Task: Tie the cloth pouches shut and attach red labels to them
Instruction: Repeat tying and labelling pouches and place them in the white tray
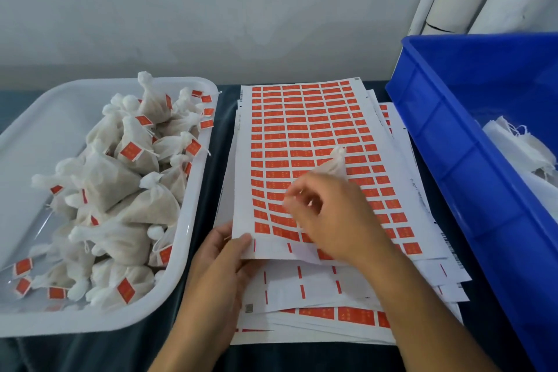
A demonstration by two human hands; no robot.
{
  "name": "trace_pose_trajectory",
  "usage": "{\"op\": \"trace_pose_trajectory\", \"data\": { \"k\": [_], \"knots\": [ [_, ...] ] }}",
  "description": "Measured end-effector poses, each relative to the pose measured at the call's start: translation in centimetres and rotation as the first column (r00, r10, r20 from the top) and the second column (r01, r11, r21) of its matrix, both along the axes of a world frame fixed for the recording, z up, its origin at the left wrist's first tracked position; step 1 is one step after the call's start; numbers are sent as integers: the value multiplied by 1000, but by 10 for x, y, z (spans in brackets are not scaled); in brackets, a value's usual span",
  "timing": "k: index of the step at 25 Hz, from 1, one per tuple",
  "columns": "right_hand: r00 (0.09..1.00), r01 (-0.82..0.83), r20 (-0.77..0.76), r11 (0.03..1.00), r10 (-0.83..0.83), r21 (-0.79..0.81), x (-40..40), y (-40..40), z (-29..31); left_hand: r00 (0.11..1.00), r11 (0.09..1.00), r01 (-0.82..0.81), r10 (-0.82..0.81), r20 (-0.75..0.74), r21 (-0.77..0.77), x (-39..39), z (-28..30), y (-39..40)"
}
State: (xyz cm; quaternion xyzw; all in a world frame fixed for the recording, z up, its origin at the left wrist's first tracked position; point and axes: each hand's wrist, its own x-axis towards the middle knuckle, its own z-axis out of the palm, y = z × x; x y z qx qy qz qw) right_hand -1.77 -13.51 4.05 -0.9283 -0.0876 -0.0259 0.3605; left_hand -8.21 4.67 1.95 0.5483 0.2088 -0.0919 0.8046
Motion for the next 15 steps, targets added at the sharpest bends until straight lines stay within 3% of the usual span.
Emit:
{"op": "trace_pose_trajectory", "data": {
  "k": [2,4,9,15],
  "knots": [
    [987,-141,-84,990,140,0,-17,12,-4,998,996,61,-62,19,68,0,-1,3],
    [980,-187,-74,981,184,-40,-29,20,-10,995,986,90,-95,34,139,-2,-3,3],
    [988,-140,44,981,147,-136,-36,26,-16,996,980,59,-71,60,188,-4,-6,1],
    [995,-101,-3,993,101,-57,-35,30,-18,990,967,80,-105,89,240,-2,-8,0]
  ]
}}
